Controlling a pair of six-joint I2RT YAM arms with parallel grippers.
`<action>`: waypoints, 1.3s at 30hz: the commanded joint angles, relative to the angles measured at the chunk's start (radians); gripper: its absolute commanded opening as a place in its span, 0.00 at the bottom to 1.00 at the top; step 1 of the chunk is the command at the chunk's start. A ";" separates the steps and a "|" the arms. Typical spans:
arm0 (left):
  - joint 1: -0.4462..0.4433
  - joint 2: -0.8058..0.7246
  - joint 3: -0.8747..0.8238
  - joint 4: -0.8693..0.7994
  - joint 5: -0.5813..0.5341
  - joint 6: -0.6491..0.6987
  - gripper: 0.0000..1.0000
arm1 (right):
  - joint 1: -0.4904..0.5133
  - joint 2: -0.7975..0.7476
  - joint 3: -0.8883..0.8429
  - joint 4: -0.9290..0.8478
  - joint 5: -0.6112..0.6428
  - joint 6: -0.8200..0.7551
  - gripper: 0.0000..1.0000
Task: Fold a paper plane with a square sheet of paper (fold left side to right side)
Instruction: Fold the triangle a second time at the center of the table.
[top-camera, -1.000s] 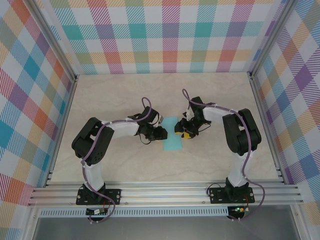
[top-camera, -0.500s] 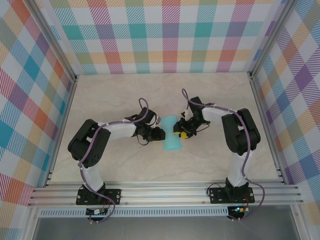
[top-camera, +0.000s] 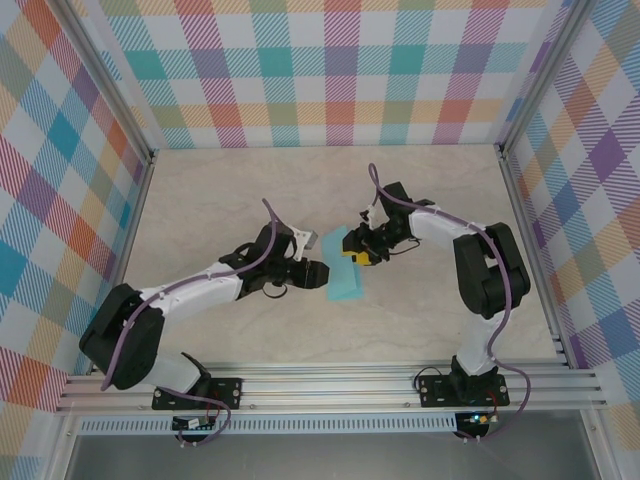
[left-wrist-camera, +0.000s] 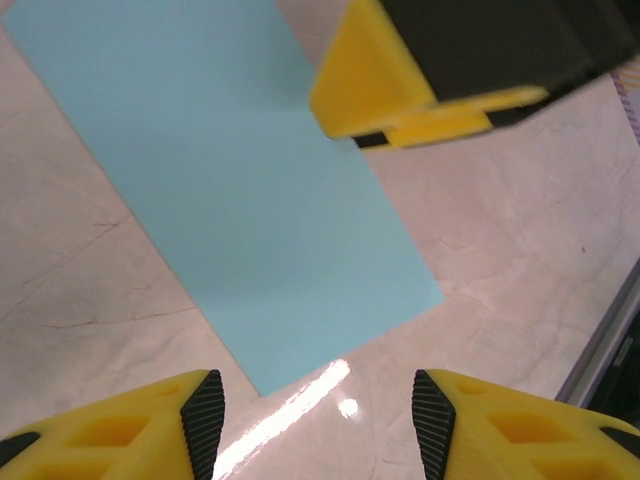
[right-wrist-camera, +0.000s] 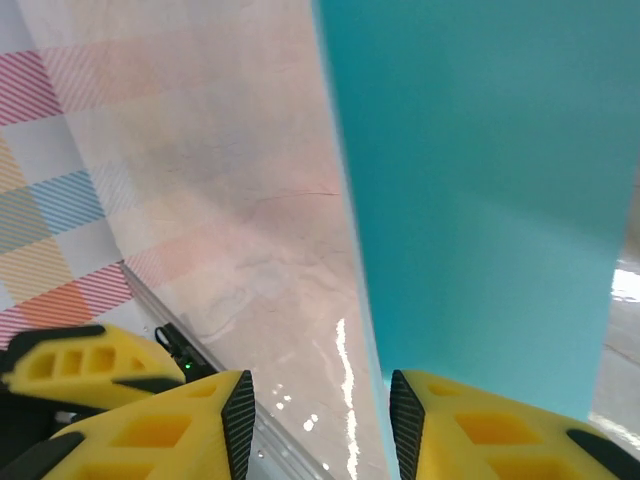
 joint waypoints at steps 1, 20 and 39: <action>-0.053 -0.047 -0.018 0.008 -0.079 0.087 0.58 | 0.005 -0.031 0.020 0.006 -0.055 0.020 0.42; -0.324 0.284 0.295 -0.201 -0.438 0.159 0.70 | 0.008 -0.008 0.029 -0.003 -0.050 0.076 0.42; -0.400 0.384 0.406 -0.312 -0.625 0.198 0.52 | 0.013 0.018 0.035 -0.002 -0.039 0.082 0.41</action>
